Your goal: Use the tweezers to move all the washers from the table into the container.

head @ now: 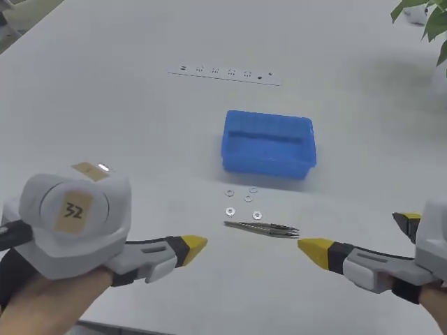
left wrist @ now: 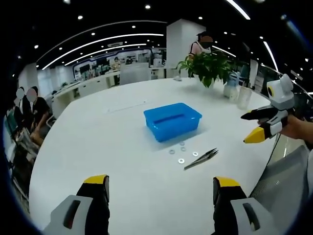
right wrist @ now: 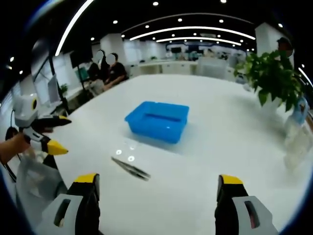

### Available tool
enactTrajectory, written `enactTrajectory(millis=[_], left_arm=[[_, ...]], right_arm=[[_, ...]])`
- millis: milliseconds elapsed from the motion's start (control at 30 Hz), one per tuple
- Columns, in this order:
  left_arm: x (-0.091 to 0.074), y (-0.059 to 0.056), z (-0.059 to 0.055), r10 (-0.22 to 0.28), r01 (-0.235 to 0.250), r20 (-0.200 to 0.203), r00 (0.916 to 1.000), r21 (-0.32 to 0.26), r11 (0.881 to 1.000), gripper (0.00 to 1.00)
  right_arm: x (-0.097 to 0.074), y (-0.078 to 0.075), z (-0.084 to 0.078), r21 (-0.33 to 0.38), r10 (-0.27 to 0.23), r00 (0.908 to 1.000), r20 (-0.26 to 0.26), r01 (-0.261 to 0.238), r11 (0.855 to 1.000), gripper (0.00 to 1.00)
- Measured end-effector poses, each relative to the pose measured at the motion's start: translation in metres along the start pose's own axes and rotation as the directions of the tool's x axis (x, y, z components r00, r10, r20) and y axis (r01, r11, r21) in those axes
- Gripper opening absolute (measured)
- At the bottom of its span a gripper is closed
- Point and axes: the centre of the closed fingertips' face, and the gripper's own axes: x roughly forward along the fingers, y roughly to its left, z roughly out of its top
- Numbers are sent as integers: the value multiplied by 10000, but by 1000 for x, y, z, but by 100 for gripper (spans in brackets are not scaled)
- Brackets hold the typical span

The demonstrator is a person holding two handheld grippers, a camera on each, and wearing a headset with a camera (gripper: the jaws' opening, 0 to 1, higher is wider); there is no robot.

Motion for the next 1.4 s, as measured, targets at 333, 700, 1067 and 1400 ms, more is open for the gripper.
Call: enactTrajectory(millis=[333, 700, 1067, 1400], left_arm=[[5, 0, 4, -99, 99, 5, 10000, 207, 9997, 89], [10, -8, 8, -509, 510, -37, 9987, 516, 9974, 82], [34, -28, 13, -1819, 1849, -331, 9828, 1516, 9710, 60], [63, -53, 2, -3172, 3473, -1448, 9372, 3065, 8862, 33]], right_arm=[[0, -8, 0, 146, -164, 9998, 132, 162, 9998, 99], [5, -8, -3, 167, -80, 9999, 62, 79, 9998, 99], [7, -11, -6, 210, -45, 10000, -64, 46, 9998, 97], [11, -11, -12, 213, 19, 9996, -281, -13, 9998, 96]])
